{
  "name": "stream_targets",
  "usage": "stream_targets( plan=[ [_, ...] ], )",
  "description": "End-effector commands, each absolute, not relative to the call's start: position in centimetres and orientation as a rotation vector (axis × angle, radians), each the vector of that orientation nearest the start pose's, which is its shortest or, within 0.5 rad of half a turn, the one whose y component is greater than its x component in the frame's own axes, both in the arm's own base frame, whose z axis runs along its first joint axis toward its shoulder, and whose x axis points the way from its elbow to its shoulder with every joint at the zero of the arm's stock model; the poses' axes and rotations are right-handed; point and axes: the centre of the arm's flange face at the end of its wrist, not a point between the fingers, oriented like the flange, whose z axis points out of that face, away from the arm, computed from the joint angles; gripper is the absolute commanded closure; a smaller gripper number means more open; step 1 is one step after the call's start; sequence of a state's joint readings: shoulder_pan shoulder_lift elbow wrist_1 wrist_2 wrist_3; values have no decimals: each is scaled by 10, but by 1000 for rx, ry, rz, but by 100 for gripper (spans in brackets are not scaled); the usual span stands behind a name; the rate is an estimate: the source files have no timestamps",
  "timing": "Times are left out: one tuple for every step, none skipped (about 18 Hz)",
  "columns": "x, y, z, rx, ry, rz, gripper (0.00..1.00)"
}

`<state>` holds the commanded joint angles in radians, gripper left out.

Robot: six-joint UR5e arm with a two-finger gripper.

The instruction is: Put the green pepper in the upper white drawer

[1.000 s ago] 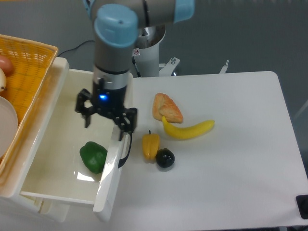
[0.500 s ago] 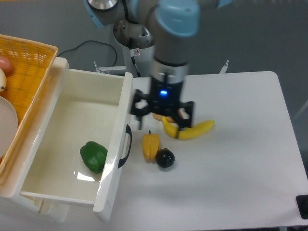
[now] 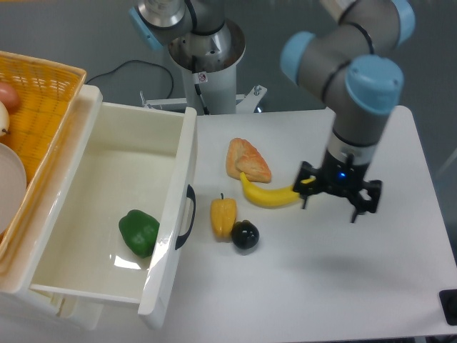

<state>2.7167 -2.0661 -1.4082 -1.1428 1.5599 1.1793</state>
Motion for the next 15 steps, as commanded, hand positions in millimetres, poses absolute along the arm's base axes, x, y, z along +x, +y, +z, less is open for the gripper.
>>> stream_targets(
  plan=[
    [-573,403,309,-3104,71,120,0],
    [-578,403,296,-3126,81,104,0],
    [-584,402,285,-3153,97,98,0],
    [-589,403,273,-3178,120,91,0],
    [-595,403,269,-3200,145,103,0],
    [-601,403,267,-3212,162,111,0],
    [-607,399,267,-3214,167,111,0],
    [-612,391,267,-3213,172,110,0],
    [-616,387,268,-3208,196,108,0],
    [-616,387,268,-3206,209,107,0],
    [-616,387,267,-3207,209,105,0],
    [-616,386,267,-3205,207,104,0],
    [-617,387,266,-3203,209,102,0],
    [-617,387,265,-3200,209,100,0],
    [-617,387,263,-3190,206,92,0]
  ],
)
